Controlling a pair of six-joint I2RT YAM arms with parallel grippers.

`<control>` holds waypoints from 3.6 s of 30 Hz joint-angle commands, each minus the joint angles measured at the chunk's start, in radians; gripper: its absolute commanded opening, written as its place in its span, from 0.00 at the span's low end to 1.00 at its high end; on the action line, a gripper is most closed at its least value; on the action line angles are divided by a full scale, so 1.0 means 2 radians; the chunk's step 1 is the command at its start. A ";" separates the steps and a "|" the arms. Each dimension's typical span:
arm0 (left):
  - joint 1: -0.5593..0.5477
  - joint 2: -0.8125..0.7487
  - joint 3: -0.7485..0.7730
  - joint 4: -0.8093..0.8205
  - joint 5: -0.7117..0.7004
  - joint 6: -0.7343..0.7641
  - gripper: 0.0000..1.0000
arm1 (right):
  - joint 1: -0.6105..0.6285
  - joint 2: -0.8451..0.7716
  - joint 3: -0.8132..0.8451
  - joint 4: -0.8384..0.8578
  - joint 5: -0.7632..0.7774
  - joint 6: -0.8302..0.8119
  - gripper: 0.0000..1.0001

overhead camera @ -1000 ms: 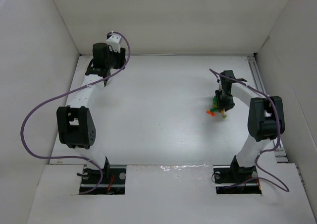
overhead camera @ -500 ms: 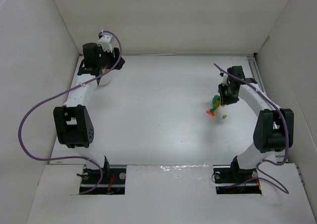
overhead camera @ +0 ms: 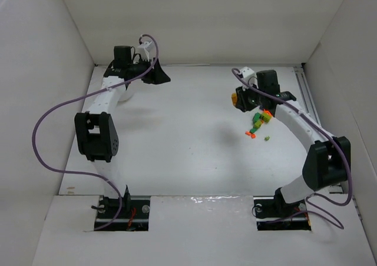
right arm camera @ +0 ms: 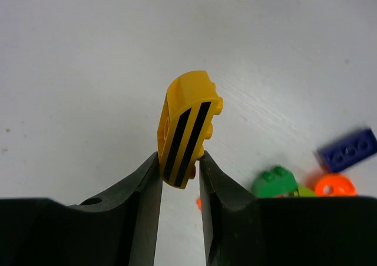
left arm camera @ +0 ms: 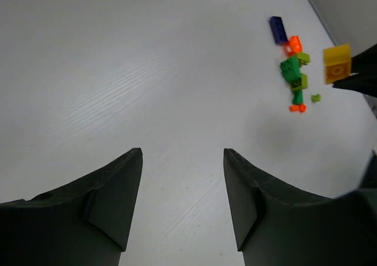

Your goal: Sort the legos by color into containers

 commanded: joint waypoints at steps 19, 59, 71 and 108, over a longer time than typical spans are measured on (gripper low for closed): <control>-0.089 0.053 0.100 0.001 0.089 -0.059 0.69 | 0.127 0.077 0.112 0.168 -0.009 -0.052 0.02; -0.130 0.091 0.169 -0.014 0.092 -0.041 0.71 | 0.168 0.102 0.145 0.159 0.074 -0.047 0.02; -0.130 0.095 0.174 -0.014 0.092 -0.036 0.55 | 0.172 0.112 0.145 0.159 0.095 -0.052 0.02; -0.118 0.075 0.145 -0.003 0.068 -0.041 0.00 | 0.148 0.058 0.067 0.222 0.128 -0.013 0.89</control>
